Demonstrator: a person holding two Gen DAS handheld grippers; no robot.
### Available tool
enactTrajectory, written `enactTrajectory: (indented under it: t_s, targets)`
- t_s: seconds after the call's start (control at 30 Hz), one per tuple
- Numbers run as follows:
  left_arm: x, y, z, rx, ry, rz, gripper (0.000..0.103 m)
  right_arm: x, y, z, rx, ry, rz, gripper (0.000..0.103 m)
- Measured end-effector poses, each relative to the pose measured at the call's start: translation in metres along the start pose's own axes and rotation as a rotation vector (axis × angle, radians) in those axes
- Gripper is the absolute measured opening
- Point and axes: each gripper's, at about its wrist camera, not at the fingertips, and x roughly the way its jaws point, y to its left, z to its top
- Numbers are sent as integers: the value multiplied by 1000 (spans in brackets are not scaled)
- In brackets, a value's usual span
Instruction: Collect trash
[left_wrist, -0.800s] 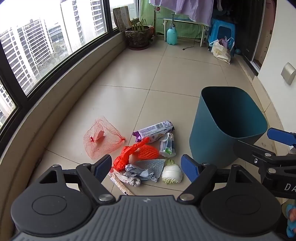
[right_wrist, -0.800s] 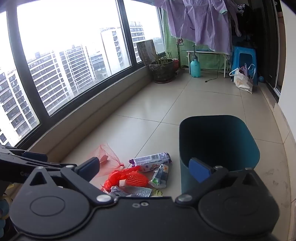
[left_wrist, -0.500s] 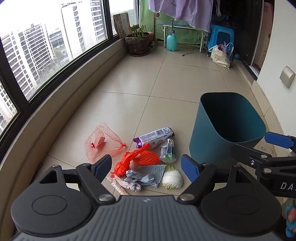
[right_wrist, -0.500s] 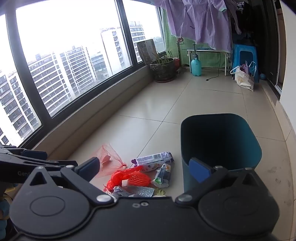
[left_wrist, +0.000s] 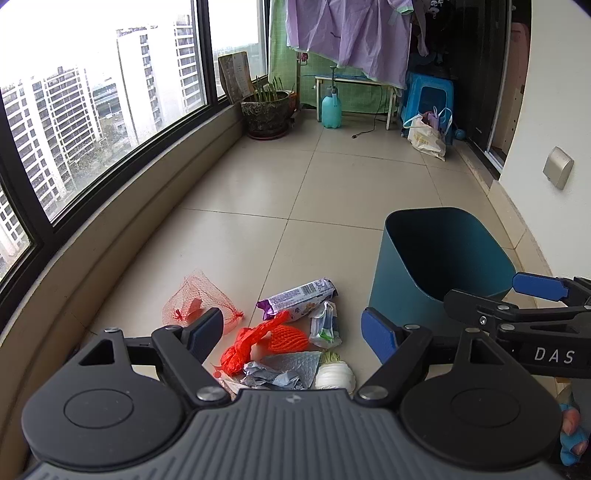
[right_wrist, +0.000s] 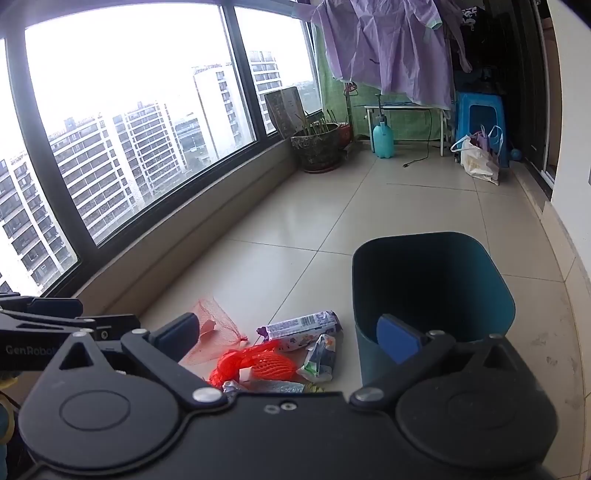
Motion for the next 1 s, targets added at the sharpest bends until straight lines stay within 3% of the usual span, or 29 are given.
enactTrajectory:
  t_s: [1.0]
  targets:
    - [4, -2, -2, 10, 15, -12, 82, 4, 4, 1, -1, 7, 6, 102]
